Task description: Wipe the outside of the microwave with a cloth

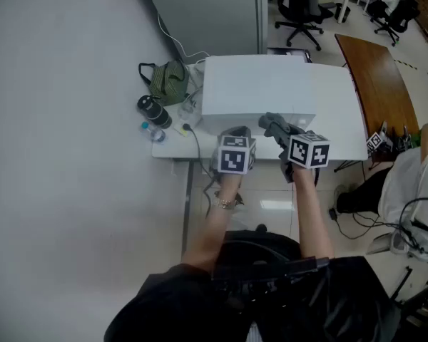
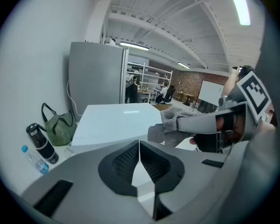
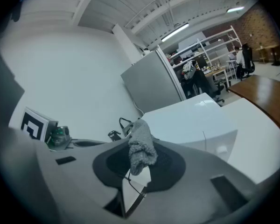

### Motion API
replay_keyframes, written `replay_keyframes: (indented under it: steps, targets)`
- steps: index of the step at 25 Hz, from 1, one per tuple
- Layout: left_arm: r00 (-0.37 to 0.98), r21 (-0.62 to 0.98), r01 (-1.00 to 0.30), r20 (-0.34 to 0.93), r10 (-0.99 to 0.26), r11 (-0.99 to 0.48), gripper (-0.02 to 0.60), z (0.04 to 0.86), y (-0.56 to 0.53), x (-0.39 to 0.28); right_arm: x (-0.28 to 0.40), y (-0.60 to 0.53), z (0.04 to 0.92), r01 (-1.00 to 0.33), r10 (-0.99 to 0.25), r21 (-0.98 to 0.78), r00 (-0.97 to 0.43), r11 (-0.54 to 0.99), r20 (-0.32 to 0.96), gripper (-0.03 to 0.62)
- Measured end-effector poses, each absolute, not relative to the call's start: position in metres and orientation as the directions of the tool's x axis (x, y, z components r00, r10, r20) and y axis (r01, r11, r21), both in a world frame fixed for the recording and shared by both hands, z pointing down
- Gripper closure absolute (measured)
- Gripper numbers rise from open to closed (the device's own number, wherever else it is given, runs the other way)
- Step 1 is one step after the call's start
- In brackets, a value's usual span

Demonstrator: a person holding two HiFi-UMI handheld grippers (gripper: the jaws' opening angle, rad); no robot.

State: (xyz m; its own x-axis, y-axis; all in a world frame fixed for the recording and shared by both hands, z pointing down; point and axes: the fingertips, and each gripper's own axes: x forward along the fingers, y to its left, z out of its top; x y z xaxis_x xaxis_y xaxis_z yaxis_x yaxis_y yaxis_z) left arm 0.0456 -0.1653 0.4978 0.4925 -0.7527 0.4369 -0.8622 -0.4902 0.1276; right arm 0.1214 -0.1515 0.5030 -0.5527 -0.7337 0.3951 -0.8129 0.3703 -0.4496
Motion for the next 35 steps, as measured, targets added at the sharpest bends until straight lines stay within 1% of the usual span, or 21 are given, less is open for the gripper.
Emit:
replay_keyframes:
  steps: [3,6,9,12,15,17,19,22,25,27,30,35]
  targets:
    - [0.475,0.116,-0.872,0.435,-0.765,-0.476,0.574,0.488,-0.204,0.009,0.105,-0.203,0.498,-0.826,-0.745,-0.433,-0.534,0.36,0.4,0.534]
    - [0.458,0.122,-0.883,0.428,-0.779,-0.453,0.574,0.481,-0.238,-0.027,0.076,-0.255,0.495,-0.828,-0.733,-0.406,-0.543,0.386,0.41,0.534]
    - [0.43,0.15,-0.902,0.414,-0.802,-0.405,0.574,0.48,-0.262,-0.06,0.038,-0.308,0.504,-0.803,-0.681,-0.411,-0.589,0.432,0.435,0.534]
    - [0.397,0.172,-0.918,0.421,-0.816,-0.358,0.574,0.483,-0.276,-0.088,-0.001,-0.36,0.519,-0.762,-0.605,-0.466,-0.643,0.45,0.469,0.533]
    - [0.349,0.169,-0.937,0.422,-0.837,-0.306,0.574,0.484,-0.287,-0.115,-0.032,-0.41,0.546,-0.758,-0.54,-0.479,-0.652,0.442,0.532,0.533]
    - [0.32,0.16,-0.947,0.423,-0.848,-0.278,0.574,0.481,-0.295,-0.132,-0.048,-0.44,0.569,-0.783,-0.506,-0.446,-0.622,0.434,0.598,0.533]
    - [0.299,0.151,-0.954,0.419,-0.857,-0.259,0.574,0.476,-0.299,-0.142,-0.051,-0.46,0.593,-0.817,-0.476,-0.375,-0.564,0.437,0.675,0.533]
    - [0.276,0.148,-0.961,0.412,-0.868,-0.235,0.574,0.469,-0.307,-0.15,-0.04,-0.47,0.617,-0.839,-0.409,-0.23,-0.456,0.493,0.79,0.539]
    - [0.278,0.147,-0.96,0.415,-0.866,-0.238,0.574,0.468,-0.32,-0.148,-0.02,-0.472,0.619,-0.825,-0.372,-0.148,-0.397,0.545,0.839,0.539]
    - [0.295,0.156,-0.955,0.415,-0.861,-0.252,0.574,0.469,-0.33,-0.139,0.006,-0.473,0.618,-0.825,-0.365,-0.119,-0.368,0.553,0.855,0.539]
    - [0.336,0.174,-0.941,0.403,-0.851,-0.289,0.574,0.468,-0.344,-0.118,0.07,-0.475,0.621,-0.858,-0.38,-0.084,-0.31,0.507,0.871,0.539]
    - [0.428,0.202,-0.904,0.378,-0.821,-0.378,0.574,0.464,-0.359,-0.073,0.214,-0.465,0.616,-0.943,-0.45,-0.055,-0.207,0.328,0.869,0.539]
